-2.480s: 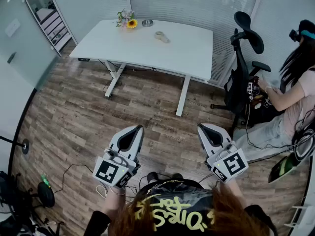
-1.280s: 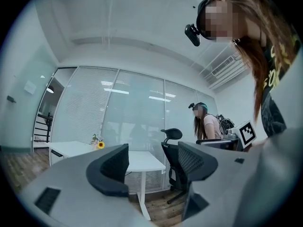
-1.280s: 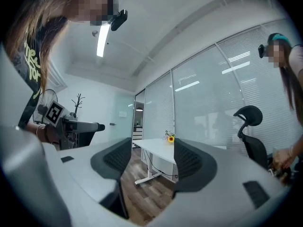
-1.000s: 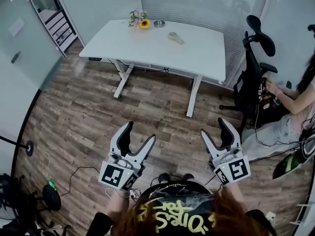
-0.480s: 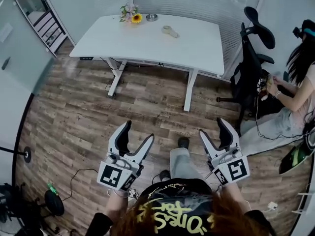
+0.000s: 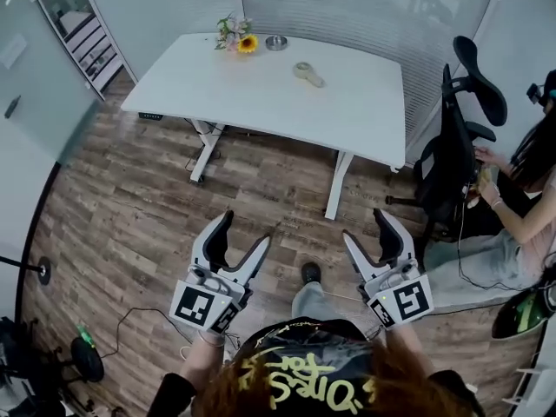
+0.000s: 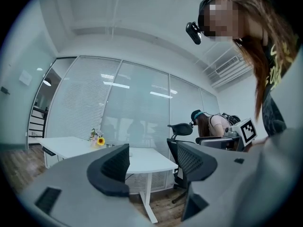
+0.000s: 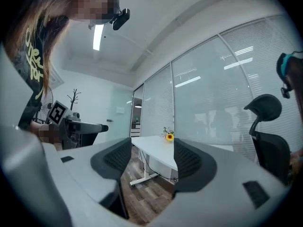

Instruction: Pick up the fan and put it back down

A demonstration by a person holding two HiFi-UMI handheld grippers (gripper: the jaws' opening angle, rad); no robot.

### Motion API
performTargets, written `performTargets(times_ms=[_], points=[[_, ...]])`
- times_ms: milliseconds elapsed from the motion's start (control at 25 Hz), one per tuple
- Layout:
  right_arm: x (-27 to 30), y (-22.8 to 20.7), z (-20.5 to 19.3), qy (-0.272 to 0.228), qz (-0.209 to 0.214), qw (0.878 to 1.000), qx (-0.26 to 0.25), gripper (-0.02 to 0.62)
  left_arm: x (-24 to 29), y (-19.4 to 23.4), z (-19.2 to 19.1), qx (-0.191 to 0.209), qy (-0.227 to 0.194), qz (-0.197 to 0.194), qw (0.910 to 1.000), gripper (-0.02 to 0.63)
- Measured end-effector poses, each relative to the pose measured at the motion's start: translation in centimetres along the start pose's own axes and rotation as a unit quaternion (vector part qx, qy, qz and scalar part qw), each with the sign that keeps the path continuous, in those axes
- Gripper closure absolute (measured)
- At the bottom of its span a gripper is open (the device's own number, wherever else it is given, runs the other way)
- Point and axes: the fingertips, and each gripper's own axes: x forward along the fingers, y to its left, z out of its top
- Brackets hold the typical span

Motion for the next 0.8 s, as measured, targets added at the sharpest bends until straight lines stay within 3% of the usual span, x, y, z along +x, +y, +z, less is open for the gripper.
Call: performTargets(times_ms=[480,640,800], points=[[10.2,-10.8,0.6,-0.010,0.042,0.999,-0.015,0.331,13.7,4.0,2.0,0.023,-0.016,0.020,0.9994,0.298],[12.5,-12.8,-0.2,-0.007,0.059,0.998,-0.011,0.331,16.6,4.7,2.0,0.020,-0.027,0.026,0.9991,0.298],[14.5,-13.6,-0.4,-0.007,0.066,0.998,-0.012,0.331,18.0,5.5,1.4,0.014,-0.011,0.024,0.9995,0.298]])
